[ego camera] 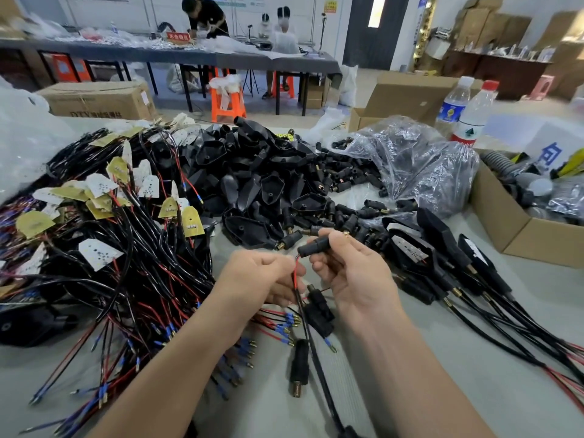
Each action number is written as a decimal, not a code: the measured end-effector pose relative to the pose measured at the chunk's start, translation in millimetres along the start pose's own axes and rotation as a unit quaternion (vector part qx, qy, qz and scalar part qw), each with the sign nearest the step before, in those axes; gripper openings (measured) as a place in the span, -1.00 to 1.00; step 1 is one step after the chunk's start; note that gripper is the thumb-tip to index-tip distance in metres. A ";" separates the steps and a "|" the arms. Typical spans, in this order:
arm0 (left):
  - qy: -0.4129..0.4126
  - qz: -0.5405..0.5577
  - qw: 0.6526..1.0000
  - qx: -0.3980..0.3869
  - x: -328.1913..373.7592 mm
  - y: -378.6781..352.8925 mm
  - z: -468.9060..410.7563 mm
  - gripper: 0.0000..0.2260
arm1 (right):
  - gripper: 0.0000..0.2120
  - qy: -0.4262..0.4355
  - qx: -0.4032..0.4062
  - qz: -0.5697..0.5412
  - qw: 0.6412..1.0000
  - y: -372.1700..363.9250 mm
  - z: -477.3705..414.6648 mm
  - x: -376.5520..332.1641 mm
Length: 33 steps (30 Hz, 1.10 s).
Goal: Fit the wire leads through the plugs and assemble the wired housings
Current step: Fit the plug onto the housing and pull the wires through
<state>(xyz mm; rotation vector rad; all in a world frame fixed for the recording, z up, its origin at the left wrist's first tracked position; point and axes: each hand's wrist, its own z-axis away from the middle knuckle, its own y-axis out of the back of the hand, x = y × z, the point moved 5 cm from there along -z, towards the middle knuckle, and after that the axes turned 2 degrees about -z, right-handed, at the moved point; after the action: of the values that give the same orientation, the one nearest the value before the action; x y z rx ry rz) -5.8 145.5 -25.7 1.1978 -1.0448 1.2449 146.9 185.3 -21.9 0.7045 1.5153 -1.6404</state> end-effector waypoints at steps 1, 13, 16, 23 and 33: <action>-0.023 -0.046 0.999 0.006 0.7 1.1 -0.1 -0.73 | -0.78 0.001 -0.008 0.019 1.000 -0.9 0.4 1.2; -0.063 -0.181 0.980 0.046 -3.6 -8.5 -3.0 -0.72 | -0.81 0.007 0.017 0.024 1.000 4.7 -1.1 -3.5; -0.071 -0.224 0.969 0.081 -3.1 -4.9 1.4 -0.70 | -0.82 -0.024 -0.024 0.062 0.998 0.6 0.1 0.8; -0.210 -0.452 0.855 0.143 22.2 -1.1 18.9 -0.81 | -0.71 -0.013 -0.051 0.142 0.988 -0.1 1.4 0.6; -0.181 -0.346 0.910 0.139 25.0 -1.1 19.4 -0.72 | -0.66 0.009 -0.064 0.199 0.978 -3.5 3.0 -1.1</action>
<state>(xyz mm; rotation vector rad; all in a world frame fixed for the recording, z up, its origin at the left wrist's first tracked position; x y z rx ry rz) -1.8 129.2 1.1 1.8658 -0.5986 0.6267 144.9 182.5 -18.7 0.8872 1.3715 -1.2275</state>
